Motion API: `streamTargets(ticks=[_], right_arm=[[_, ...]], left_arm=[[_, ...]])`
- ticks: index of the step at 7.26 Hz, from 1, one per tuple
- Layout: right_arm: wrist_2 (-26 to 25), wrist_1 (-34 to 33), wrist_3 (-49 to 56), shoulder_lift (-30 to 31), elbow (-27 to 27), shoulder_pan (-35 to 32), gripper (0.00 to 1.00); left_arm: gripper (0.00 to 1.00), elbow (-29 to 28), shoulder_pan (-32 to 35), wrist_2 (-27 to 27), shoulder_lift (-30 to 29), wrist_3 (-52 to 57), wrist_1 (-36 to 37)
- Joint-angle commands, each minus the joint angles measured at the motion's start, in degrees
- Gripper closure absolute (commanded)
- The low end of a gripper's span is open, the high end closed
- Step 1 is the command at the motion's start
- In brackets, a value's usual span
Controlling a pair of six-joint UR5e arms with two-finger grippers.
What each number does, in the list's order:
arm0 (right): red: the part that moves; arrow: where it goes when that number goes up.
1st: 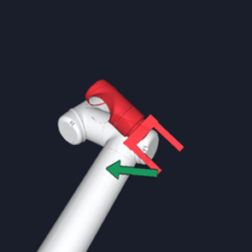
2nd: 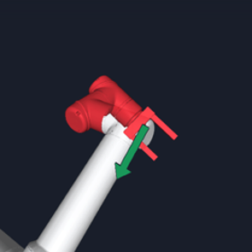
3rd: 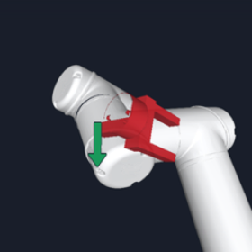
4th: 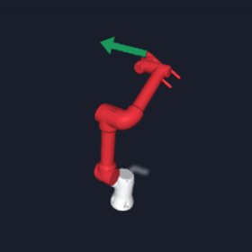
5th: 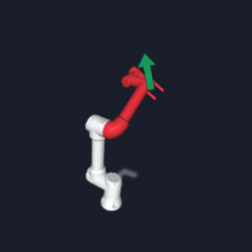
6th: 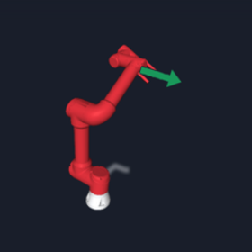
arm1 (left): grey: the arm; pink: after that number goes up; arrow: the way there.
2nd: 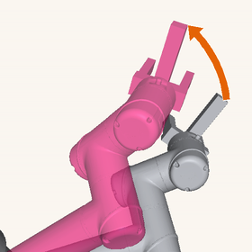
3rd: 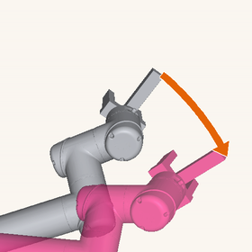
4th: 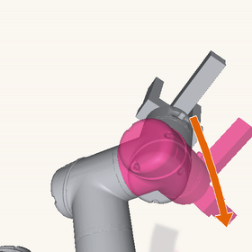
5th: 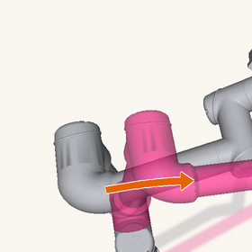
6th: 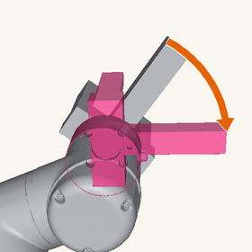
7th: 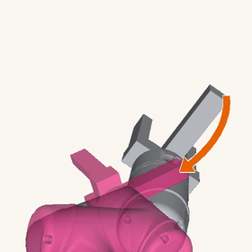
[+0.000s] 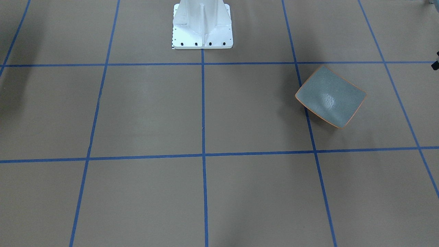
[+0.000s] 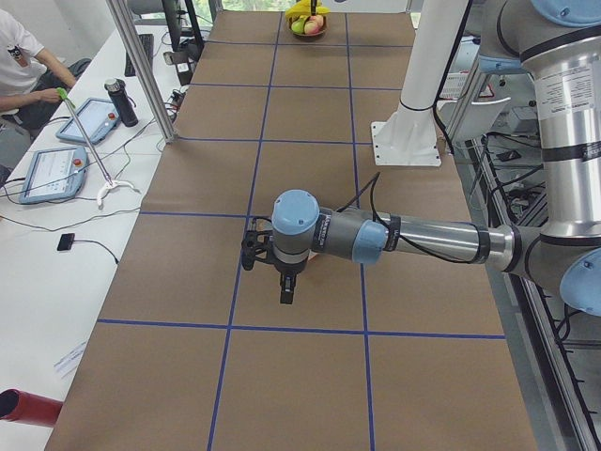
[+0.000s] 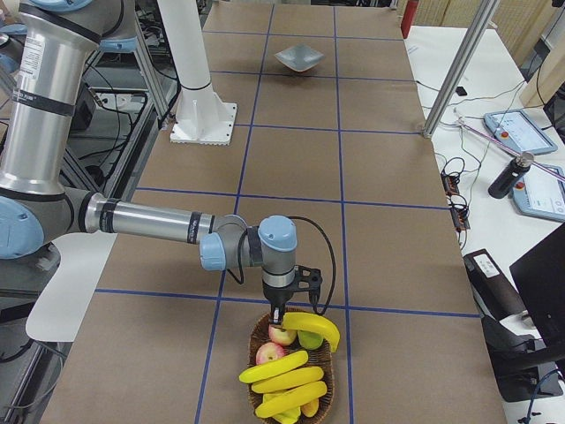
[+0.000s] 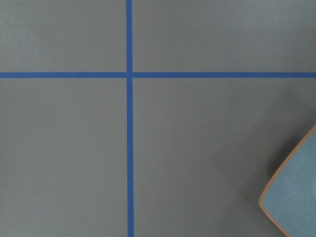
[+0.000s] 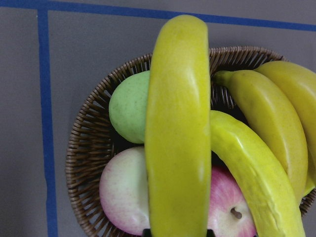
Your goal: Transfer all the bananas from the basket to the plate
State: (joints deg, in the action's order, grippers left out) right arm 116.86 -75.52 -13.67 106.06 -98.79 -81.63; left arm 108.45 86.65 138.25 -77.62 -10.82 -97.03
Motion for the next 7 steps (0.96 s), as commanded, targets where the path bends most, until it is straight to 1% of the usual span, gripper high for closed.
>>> streamTargets(ticks=[1, 2, 3, 4, 5, 6, 7], right_arm=[[1.1, 0.2, -0.1, -0.4, -3.2, -0.2, 1.0], [4.4, 0.2, -0.3, -2.5, -4.1, -0.1, 1.0], [9.6, 0.3, -1.4, -5.1, -4.1, 0.0, 1.0], [12.9, 0.3, -4.9, -8.3, -4.2, 1.1, 1.0], [15.3, 0.2, -7.7, -11.0, -4.5, 2.6, 1.0], [16.0, 0.4, -14.0, -14.8, -4.7, 6.4, 1.0], [15.5, 0.2, -24.2, -20.7, -6.0, 12.9, 1.0]], left_arm=[[0.0, -0.3, -0.2, 0.0, -0.8, -0.2, 0.0], [0.0, -0.7, -0.3, 0.1, -3.2, -0.4, 0.3], [0.0, -2.4, -0.3, 0.1, -6.5, -0.5, 0.4], [0.0, -5.0, -0.5, 1.1, -10.7, -3.7, 0.4], [0.0, -8.1, -0.6, 6.8, -15.8, -9.1, 0.3], [0.0, -10.3, -0.8, 11.2, -20.7, -12.6, 0.3], [0.0, -11.6, -3.9, 12.7, -25.4, -18.4, 0.1]])
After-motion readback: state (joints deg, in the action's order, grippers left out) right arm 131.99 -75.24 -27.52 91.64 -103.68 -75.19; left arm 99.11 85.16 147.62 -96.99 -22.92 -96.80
